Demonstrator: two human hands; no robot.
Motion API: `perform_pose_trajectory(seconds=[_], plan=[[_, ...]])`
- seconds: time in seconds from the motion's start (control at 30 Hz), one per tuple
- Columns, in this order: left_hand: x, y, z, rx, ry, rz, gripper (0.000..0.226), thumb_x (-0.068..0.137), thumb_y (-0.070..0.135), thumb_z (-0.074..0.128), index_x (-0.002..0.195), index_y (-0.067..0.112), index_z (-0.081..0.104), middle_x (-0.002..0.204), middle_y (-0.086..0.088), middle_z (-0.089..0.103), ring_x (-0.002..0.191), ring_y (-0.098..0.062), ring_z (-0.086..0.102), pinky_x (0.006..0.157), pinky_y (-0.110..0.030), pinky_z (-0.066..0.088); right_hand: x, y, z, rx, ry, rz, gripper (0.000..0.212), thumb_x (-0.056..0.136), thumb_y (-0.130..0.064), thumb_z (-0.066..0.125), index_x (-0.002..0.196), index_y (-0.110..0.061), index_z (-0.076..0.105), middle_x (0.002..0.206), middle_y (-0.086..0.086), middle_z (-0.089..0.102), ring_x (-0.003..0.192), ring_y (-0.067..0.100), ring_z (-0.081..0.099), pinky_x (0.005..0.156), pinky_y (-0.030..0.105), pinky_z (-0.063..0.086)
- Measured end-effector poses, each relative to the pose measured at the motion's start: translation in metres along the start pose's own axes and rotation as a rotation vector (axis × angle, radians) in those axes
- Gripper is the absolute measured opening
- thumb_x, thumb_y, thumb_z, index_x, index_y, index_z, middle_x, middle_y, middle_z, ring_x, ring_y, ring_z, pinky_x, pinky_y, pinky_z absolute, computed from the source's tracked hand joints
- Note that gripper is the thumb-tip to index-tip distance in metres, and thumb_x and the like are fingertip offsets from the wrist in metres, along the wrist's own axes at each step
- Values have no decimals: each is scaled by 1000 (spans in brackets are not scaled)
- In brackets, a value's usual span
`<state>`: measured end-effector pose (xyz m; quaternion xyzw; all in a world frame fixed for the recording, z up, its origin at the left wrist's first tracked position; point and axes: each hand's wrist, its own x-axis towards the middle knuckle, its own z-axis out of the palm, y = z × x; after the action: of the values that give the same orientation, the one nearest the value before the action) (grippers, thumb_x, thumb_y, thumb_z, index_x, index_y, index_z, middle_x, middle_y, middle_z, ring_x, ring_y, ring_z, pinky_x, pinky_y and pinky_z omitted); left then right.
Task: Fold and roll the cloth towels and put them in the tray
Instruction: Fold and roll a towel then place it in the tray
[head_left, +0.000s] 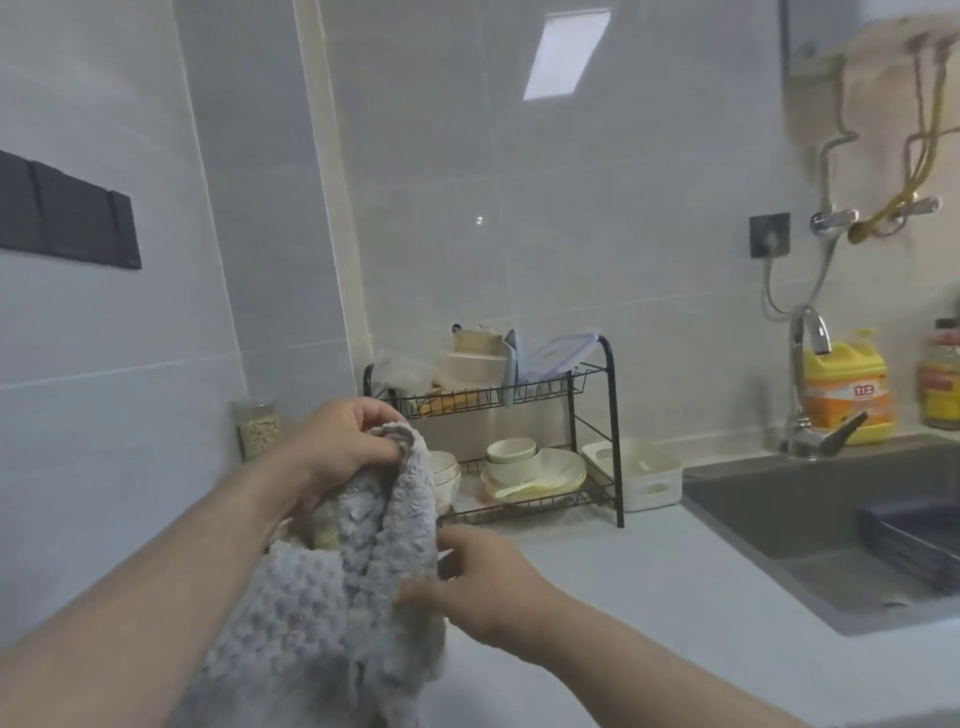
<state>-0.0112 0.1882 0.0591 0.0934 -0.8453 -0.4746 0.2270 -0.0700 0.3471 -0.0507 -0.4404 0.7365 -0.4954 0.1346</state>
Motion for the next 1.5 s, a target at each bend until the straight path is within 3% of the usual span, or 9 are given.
perform_pose_trajectory(seconds=[0.1, 0.33, 0.57, 0.83, 0.93, 1.0, 1.1, 1.3, 1.5], plan=[[10, 15, 7, 258, 60, 112, 15, 66, 9, 80, 76, 16, 72, 75, -4, 71, 72, -18, 64, 71, -33, 53, 12, 14, -28, -186, 189, -15, 20, 85, -20, 51, 77, -8, 65, 70, 9, 64, 63, 18, 52, 57, 36, 49], [47, 43, 25, 909, 131, 476, 28, 71, -5, 52, 70, 22, 53, 75, 5, 55, 74, -20, 53, 60, -30, 40, 34, -7, -141, -412, 401, -46, 38, 76, 5, 36, 88, -18, 65, 82, 1, 66, 83, 24, 60, 74, 32, 52], [20, 8, 65, 991, -23, 643, 32, 75, 3, 53, 66, 29, 37, 74, 16, 41, 75, -9, 42, 59, -21, 30, 5, 18, -171, -379, 163, 45, 40, 72, 10, 34, 79, -3, 71, 75, 5, 68, 78, 21, 64, 79, 37, 55], [-53, -142, 145, 729, -629, 97, 15, 76, 40, 54, 76, 28, 45, 82, 12, 44, 79, -5, 45, 73, -27, 35, -43, 123, -112, -625, -200, 299, 48, 82, -1, 40, 116, -19, 69, 129, -4, 62, 119, 13, 54, 99, 20, 39], [-48, -148, 141, 465, -558, 21, 27, 87, 52, 51, 71, 31, 58, 91, 10, 60, 89, -1, 56, 81, -26, 40, -52, 146, -108, -640, -141, 258, 33, 90, -13, 44, 111, -21, 69, 123, -6, 62, 115, 13, 54, 99, 22, 39], [-42, -155, 137, 475, -536, -9, 23, 93, 50, 47, 111, 47, 62, 131, 25, 45, 126, 3, 42, 102, -15, 32, -56, 154, -111, -541, -3, 236, 24, 96, -24, 48, 103, -17, 69, 111, -7, 67, 106, 13, 58, 91, 23, 41], [-36, -179, 138, 735, -580, 18, 61, 94, 60, 36, 149, 37, 24, 154, 23, 12, 144, 0, 9, 114, -19, 9, -58, 163, -120, -519, 20, 241, 23, 96, -31, 50, 110, -29, 68, 115, -17, 62, 113, 6, 54, 89, 12, 36], [-6, -184, 134, 955, -606, 37, 55, 103, 37, 27, 153, 33, 5, 160, 10, -6, 147, -9, -8, 116, -25, -6, -42, 174, -120, -727, -226, 315, 64, 88, -50, 56, 146, -37, 33, 159, -9, 17, 145, 13, 20, 118, 30, 14], [18, -196, 127, 1003, -628, 4, 60, 101, 33, 26, 153, 28, -3, 160, 6, -12, 146, -9, -11, 117, -26, -7, -14, 187, -115, -820, -14, 244, 42, 94, -48, 42, 132, -31, 49, 141, -11, 45, 133, 16, 41, 105, 35, 26]])
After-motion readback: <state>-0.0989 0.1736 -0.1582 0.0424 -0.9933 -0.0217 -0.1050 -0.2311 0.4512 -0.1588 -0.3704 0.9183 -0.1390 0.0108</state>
